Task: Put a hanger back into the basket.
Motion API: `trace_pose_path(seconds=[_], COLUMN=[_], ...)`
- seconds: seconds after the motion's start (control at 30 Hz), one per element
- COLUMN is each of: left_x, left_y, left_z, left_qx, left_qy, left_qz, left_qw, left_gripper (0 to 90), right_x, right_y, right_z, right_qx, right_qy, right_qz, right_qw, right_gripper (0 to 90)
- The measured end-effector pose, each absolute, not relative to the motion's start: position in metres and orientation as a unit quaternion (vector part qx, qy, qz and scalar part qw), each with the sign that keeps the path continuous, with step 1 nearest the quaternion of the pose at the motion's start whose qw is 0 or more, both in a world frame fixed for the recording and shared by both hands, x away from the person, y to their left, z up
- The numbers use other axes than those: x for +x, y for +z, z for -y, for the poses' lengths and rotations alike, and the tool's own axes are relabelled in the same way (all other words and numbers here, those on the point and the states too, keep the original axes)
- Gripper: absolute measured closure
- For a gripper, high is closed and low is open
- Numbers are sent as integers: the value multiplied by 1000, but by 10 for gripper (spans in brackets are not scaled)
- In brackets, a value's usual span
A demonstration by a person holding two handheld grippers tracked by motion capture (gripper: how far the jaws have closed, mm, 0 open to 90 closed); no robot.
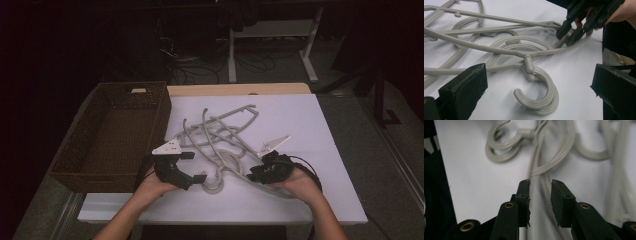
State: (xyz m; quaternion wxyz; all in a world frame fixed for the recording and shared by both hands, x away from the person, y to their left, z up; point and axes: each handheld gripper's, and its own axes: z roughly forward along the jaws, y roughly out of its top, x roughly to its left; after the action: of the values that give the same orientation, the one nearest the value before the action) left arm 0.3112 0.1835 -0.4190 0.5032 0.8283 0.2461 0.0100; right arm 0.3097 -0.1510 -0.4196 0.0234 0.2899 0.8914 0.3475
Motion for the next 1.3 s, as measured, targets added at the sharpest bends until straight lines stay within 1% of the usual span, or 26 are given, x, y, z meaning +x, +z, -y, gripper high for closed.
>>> trace_pose_path(seconds=[0.2,0.37,0.53,0.63,0.7,0.8,0.83,0.87,0.9,1.03,1.3], left_x=[312,312,312,312,312,311,311,311,312,311,311], left_y=[-420,-420,-422,-422,-422,-422,-422,-422,-423,-423,-422], left_z=[-184,-184,-183,-183,-182,-182,-182,-182,-182,-181,-182], left_qx=[830,830,831,830,831,831,831,832,832,832,831], left_qy=[11,11,9,8,8,7,7,7,7,6,6], left_qz=[-248,-247,-247,-247,-246,-246,-246,-245,-245,-245,-245], left_qw=[500,500,499,499,499,499,499,498,498,498,500], left_gripper=[0,0,0,0,0,0,0,0,0,0,0], right_x=[341,381,410,417,425,430,434,434,437,440,442], right_y=[-408,-412,-420,-423,-427,-428,-430,-430,-432,-433,-419], right_z=[146,124,112,105,98,94,91,91,87,85,82], right_qx=[347,383,405,405,408,412,411,411,406,399,374], right_qy=[355,330,336,335,334,334,328,328,321,319,317], right_qz=[-866,-858,-846,-847,-846,-844,-846,-846,-851,-855,-867], right_qw=[65,94,81,77,79,80,83,83,85,88,93], right_gripper=[669,653,681,689,717,732,765,765,784,798,802])
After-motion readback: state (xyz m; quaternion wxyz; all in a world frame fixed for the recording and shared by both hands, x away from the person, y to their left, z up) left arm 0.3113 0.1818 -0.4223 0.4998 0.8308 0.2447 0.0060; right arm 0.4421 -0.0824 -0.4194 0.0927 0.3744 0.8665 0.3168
